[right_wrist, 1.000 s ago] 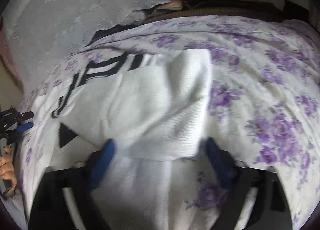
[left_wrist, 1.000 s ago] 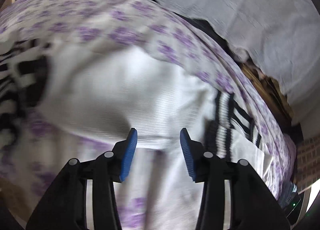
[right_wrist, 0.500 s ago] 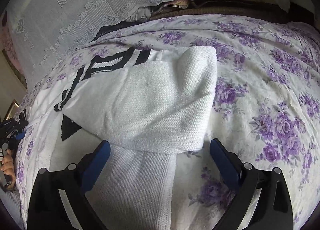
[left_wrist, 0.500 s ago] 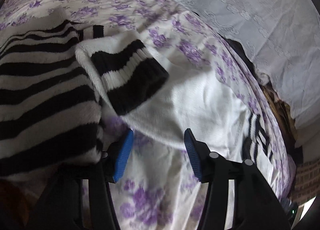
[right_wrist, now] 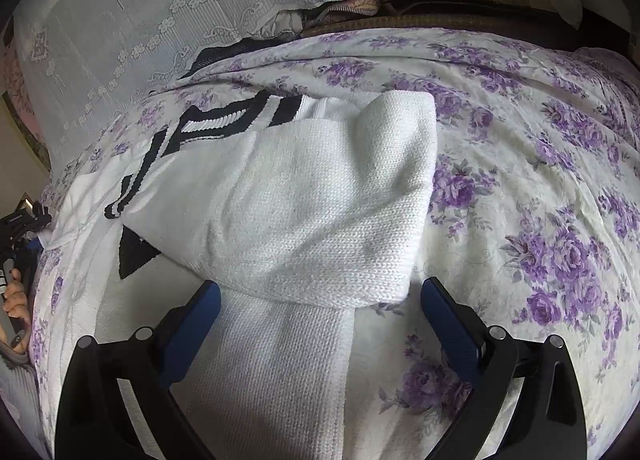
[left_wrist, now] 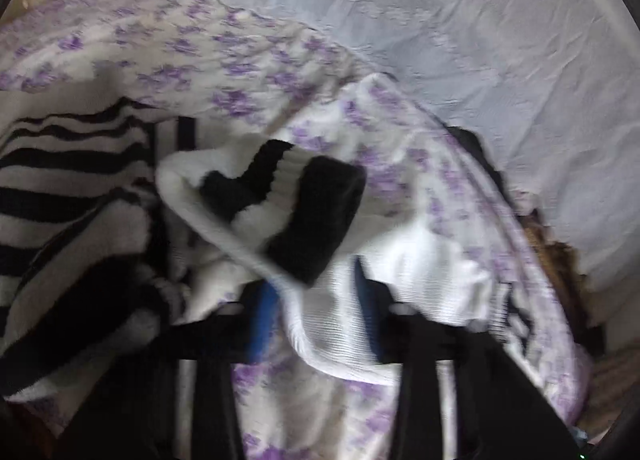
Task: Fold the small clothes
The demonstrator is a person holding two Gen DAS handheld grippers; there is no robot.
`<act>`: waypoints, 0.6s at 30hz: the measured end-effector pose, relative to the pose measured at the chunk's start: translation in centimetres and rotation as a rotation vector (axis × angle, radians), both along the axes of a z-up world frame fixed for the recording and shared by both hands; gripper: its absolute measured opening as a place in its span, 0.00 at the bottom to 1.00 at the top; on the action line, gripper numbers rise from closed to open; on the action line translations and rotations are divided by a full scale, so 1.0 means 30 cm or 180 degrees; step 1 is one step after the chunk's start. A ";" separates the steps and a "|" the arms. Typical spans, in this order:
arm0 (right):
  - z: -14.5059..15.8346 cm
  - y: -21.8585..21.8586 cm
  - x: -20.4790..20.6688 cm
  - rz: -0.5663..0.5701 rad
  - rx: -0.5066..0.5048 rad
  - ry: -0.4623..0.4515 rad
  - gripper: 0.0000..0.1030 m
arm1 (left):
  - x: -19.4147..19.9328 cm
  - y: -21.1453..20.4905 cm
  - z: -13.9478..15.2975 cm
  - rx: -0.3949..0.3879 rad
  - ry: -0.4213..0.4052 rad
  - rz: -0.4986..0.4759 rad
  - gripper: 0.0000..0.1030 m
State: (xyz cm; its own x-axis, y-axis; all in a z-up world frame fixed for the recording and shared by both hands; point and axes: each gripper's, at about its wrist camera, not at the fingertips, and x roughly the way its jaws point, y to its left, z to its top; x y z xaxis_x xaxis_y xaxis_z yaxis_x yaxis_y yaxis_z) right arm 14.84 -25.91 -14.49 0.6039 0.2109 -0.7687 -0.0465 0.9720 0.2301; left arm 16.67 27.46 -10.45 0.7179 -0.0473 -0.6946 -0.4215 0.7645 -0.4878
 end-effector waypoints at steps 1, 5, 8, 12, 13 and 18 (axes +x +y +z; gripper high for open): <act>0.001 0.000 0.000 0.0001 0.0002 0.0000 0.97 | -0.004 0.002 0.012 -0.0072 -0.0059 -0.0050 0.15; 0.000 0.001 0.000 0.0001 -0.0002 0.0001 0.97 | -0.022 -0.031 0.075 0.0005 -0.0205 -0.0130 0.12; 0.001 0.001 0.000 0.0001 0.0000 0.0000 0.97 | -0.035 -0.057 0.119 -0.0050 -0.0325 -0.0240 0.12; 0.001 0.001 0.000 0.0002 -0.0001 0.0000 0.97 | -0.036 -0.136 0.170 0.0020 -0.0415 -0.0500 0.12; 0.001 0.001 0.000 0.0002 0.0001 0.0000 0.97 | -0.031 -0.172 0.184 0.0084 -0.0437 -0.0588 0.12; 0.001 0.001 0.000 0.0000 -0.0003 0.0001 0.97 | -0.032 -0.241 0.205 0.0251 -0.0503 -0.0754 0.09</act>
